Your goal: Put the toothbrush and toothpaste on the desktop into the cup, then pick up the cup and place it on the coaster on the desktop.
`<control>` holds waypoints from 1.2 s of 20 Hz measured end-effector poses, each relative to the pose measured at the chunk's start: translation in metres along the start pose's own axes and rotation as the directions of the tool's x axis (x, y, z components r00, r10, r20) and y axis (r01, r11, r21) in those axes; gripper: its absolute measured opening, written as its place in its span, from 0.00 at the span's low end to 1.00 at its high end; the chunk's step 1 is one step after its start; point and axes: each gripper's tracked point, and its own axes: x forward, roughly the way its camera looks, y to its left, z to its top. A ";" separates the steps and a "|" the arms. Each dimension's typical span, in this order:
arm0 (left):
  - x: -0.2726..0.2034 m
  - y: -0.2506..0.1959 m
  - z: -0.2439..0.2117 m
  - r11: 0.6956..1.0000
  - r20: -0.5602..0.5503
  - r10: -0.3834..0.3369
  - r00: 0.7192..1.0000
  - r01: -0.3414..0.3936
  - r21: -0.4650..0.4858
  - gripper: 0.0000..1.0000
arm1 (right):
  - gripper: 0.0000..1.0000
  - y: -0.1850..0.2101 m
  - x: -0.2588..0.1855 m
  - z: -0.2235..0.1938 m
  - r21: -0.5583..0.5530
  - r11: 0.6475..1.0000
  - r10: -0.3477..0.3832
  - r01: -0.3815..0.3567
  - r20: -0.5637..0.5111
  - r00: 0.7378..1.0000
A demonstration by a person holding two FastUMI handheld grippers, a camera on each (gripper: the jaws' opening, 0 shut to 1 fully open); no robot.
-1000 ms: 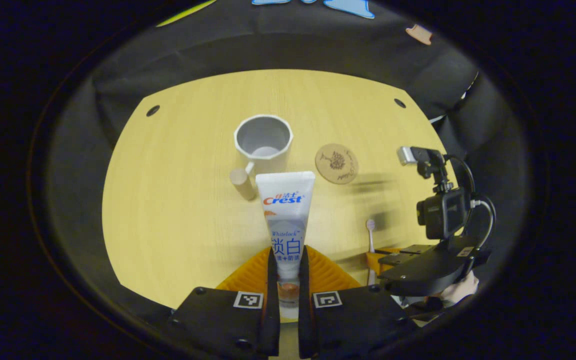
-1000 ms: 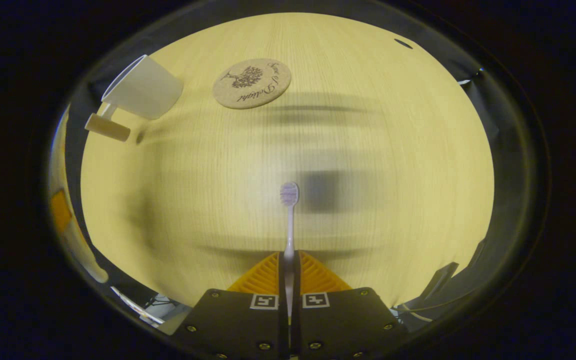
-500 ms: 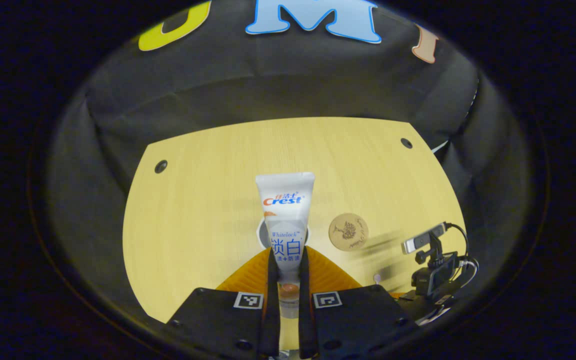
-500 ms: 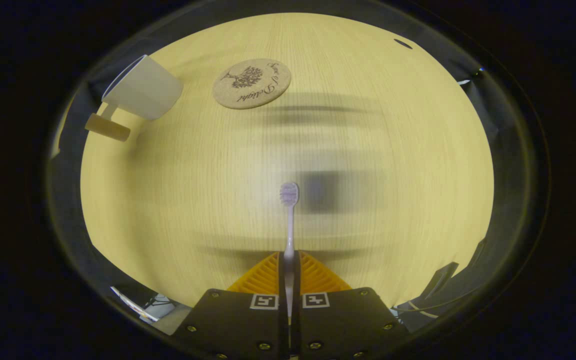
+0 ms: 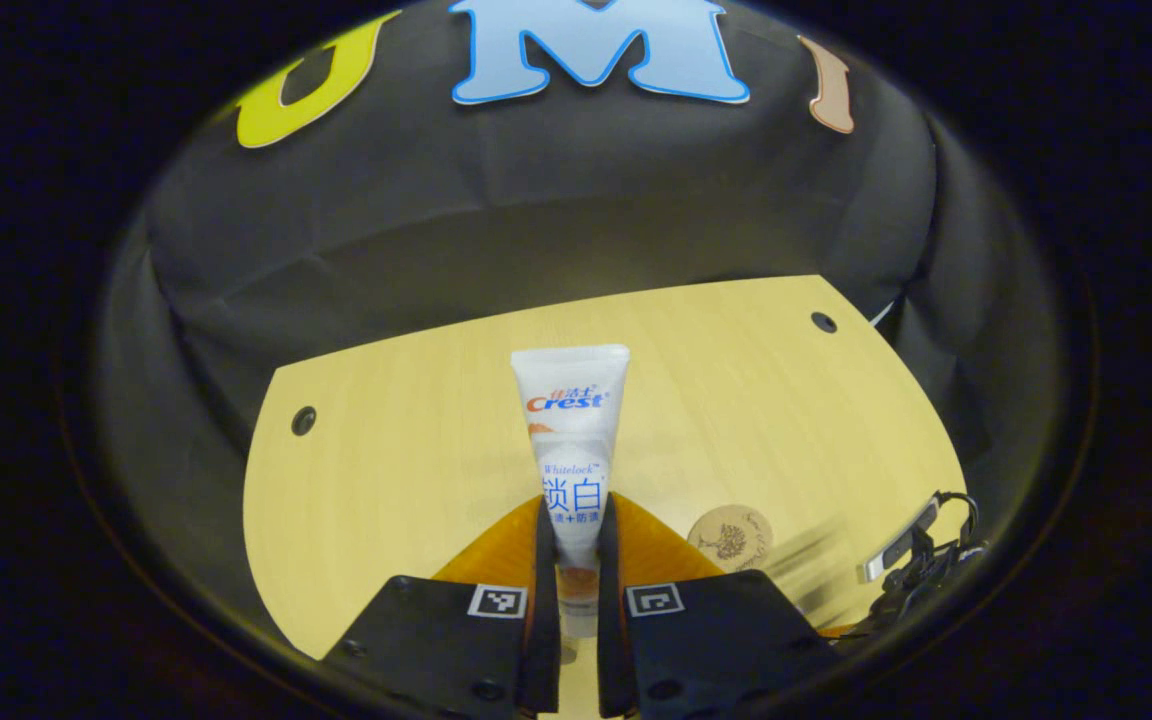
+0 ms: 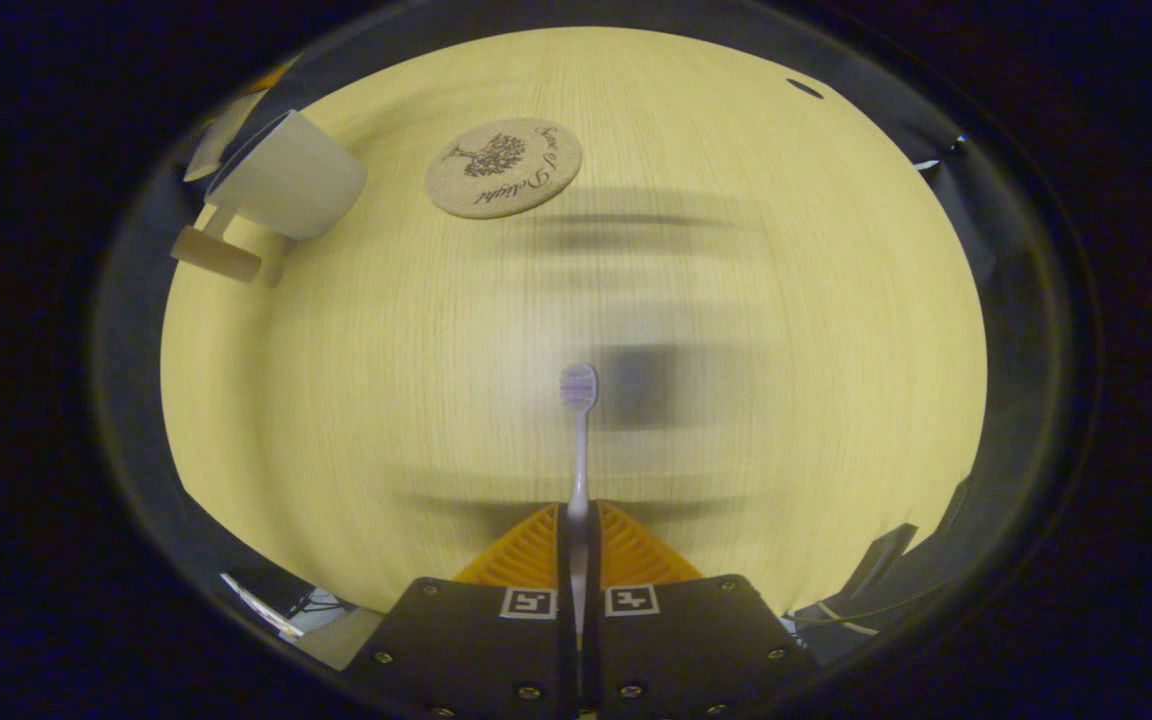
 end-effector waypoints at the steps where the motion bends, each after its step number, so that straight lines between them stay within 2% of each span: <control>1: 0.005 0.000 0.001 1.000 0.018 -0.003 1.000 0.004 -0.012 0.22 | 0.03 0.000 0.001 0.000 -0.002 1.000 0.000 0.000 0.001 1.000; 8: 0.024 0.007 -0.018 0.998 0.126 0.027 0.992 -0.019 -0.061 0.22 | 0.04 -0.001 0.000 0.001 -0.001 1.000 0.004 -0.004 0.004 1.000; 10: 0.019 0.006 -0.025 0.997 0.133 0.014 0.991 -0.003 -0.077 0.31 | 0.04 -0.001 0.001 0.001 -0.003 1.000 0.003 -0.003 0.005 1.000; 12: 0.012 0.010 -0.027 0.997 0.153 0.034 0.988 -0.024 -0.072 0.43 | 0.04 -0.001 0.000 0.001 -0.004 1.000 0.002 -0.002 0.005 1.000; 13: 0.009 0.011 -0.026 0.997 0.163 0.034 0.986 -0.023 -0.069 0.65 | 0.04 -0.001 0.000 -0.001 -0.004 1.000 0.003 -0.003 0.007 1.000; 14: 0.006 0.010 -0.024 0.997 0.170 0.033 0.985 -0.022 -0.069 0.67 | 0.03 -0.001 -0.001 0.000 -0.004 1.000 0.003 -0.003 0.006 1.000; 20: -0.015 0.005 -0.013 0.998 0.224 0.023 0.974 -0.010 -0.058 0.68 | 0.03 -0.001 0.000 0.000 -0.004 1.000 0.004 -0.004 0.036 0.999; 24: -0.038 -0.002 -0.010 0.999 0.259 0.013 0.966 0.001 -0.054 0.68 | 0.02 -0.002 -0.002 -0.002 0.053 0.998 0.032 -0.034 0.037 0.999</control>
